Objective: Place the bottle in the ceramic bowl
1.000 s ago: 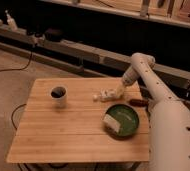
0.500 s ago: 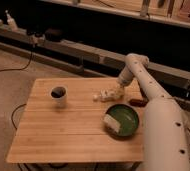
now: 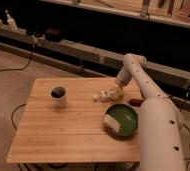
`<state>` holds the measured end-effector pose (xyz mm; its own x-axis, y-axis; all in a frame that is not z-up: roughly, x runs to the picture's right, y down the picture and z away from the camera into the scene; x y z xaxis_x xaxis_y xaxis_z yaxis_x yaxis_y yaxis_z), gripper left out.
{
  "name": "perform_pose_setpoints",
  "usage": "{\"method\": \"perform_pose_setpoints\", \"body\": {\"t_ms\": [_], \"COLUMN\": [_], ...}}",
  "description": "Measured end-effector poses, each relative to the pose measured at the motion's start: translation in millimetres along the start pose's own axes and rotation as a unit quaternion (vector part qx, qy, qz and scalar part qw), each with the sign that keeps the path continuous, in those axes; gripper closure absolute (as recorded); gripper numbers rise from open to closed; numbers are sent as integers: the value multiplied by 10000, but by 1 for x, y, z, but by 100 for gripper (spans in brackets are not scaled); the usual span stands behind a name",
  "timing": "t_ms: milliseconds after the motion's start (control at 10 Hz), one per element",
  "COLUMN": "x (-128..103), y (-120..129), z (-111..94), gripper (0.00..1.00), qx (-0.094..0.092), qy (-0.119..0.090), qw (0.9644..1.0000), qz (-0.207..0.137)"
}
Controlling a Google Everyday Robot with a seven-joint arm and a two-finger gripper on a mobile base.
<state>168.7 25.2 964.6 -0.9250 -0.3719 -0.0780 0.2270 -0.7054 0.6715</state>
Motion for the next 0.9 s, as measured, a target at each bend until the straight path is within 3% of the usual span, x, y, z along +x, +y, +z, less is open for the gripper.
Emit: {"method": "perform_pose_setpoints", "body": {"t_ms": [900], "x": [12], "y": [-7], "z": [20], "gripper": [21], "qx": [2], "qy": [83], "qw": [10000], "qz": [-38]}}
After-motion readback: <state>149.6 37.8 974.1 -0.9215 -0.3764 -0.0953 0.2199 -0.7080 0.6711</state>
